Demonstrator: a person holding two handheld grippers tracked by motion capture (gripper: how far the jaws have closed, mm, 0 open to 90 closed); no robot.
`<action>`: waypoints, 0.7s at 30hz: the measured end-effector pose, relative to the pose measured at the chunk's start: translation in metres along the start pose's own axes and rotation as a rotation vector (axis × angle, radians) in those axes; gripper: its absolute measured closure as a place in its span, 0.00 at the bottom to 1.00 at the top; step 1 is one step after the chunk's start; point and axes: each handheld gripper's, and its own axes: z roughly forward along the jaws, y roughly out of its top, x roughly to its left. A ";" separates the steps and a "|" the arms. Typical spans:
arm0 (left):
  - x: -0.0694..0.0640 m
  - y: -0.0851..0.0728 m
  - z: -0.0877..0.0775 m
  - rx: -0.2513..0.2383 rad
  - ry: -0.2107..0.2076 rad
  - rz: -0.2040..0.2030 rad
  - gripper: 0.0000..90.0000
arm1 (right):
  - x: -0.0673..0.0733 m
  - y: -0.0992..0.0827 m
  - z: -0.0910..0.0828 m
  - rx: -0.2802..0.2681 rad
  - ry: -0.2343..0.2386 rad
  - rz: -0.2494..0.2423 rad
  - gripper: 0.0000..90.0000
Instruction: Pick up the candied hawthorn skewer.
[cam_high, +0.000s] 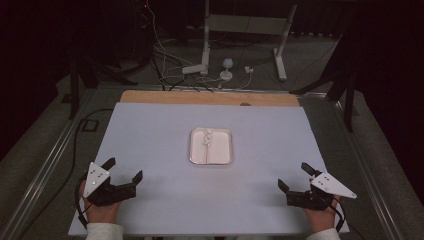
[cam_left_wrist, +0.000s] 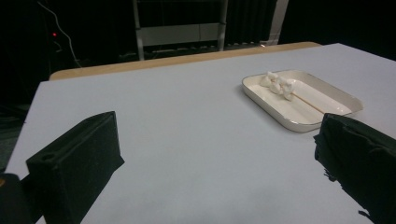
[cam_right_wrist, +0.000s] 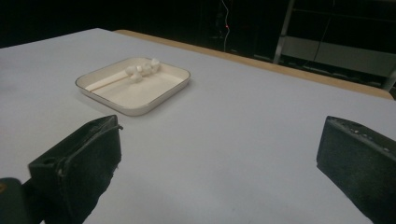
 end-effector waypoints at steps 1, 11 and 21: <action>0.000 -0.001 0.000 0.003 0.000 0.004 0.02 | 0.000 -0.001 0.001 0.003 0.000 0.001 0.00; 0.001 -0.003 -0.001 -0.016 -0.005 -0.001 0.02 | -0.001 -0.002 0.003 0.020 -0.027 0.006 0.00; -0.001 0.000 -0.002 -0.004 0.019 0.006 0.02 | 0.000 -0.001 0.003 0.035 -0.017 0.035 0.00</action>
